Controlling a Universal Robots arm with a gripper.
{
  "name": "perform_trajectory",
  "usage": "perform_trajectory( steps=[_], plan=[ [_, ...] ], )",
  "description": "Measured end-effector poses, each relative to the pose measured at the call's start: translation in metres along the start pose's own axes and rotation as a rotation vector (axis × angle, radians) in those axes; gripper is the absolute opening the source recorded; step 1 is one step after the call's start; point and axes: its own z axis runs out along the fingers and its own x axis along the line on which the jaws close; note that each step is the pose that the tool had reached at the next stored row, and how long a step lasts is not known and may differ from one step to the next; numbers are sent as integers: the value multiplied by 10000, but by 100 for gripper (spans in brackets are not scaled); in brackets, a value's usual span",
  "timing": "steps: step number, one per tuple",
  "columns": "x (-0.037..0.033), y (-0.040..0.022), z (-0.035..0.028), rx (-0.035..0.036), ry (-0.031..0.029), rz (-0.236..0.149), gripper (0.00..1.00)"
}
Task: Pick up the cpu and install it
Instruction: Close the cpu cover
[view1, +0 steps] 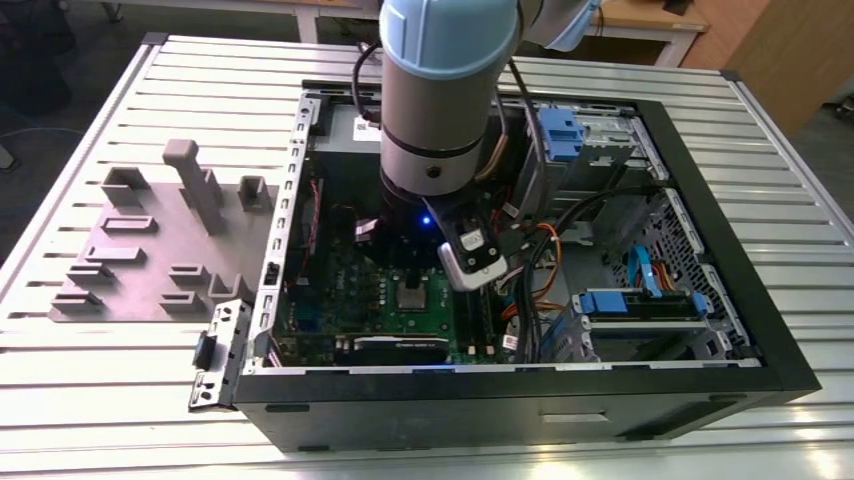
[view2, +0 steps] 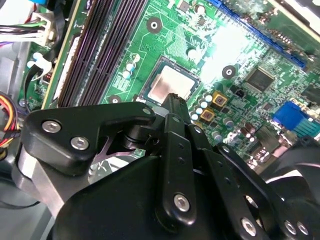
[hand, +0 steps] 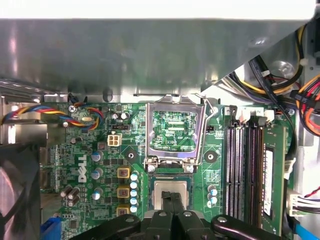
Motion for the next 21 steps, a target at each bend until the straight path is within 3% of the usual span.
perform_trajectory(
  steps=[9,21],
  plan=[
    [2,6,-148,22,0,1,11],
    [2,8,-157,120,-1,1,11]
  ],
)
